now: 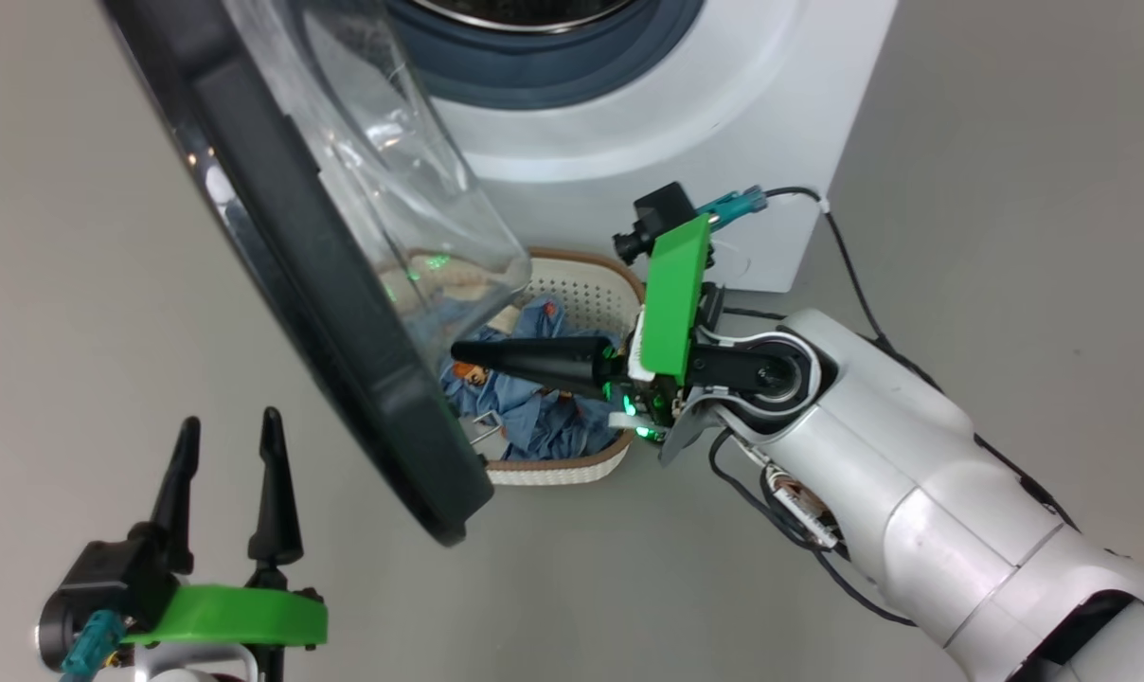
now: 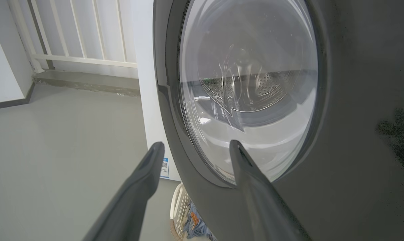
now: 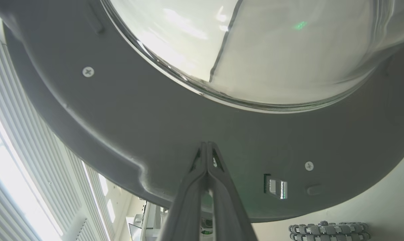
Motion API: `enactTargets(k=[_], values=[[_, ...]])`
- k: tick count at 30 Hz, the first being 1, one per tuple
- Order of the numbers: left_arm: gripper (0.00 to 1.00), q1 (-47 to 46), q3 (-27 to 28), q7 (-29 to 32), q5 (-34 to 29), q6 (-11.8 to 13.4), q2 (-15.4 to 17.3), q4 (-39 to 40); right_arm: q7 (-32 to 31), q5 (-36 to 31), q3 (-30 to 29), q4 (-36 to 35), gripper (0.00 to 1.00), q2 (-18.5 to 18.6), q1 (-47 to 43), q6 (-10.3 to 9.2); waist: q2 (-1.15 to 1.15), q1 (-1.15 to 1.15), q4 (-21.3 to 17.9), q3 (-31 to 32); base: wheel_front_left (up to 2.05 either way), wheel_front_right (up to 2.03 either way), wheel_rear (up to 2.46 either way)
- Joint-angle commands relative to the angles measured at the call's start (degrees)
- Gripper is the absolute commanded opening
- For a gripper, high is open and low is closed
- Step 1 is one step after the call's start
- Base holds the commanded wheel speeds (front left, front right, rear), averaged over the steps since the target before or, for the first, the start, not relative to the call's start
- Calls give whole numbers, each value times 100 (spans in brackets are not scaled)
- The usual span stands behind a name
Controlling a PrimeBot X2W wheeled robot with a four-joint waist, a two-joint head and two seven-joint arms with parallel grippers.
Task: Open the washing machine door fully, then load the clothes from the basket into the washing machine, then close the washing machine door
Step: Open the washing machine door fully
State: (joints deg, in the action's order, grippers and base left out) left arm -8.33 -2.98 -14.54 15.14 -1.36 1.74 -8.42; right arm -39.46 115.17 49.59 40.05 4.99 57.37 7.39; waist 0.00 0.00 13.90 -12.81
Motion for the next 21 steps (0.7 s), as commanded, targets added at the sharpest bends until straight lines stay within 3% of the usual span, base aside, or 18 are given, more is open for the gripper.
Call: enactTargets(k=[1, 21], values=[[100, -1, 249, -46, -108, -55, 114, 127, 97, 100, -33, -177, 0, -69, -135, 10, 0, 0, -137, 137, 0, 0, 0], [100, 453, 779, -46, -334, -178, 114, 150, 1168, 381, -314, -1411, 0, 609, -1336, 10, 0, 0, -793, 746, 0, 0, 0]])
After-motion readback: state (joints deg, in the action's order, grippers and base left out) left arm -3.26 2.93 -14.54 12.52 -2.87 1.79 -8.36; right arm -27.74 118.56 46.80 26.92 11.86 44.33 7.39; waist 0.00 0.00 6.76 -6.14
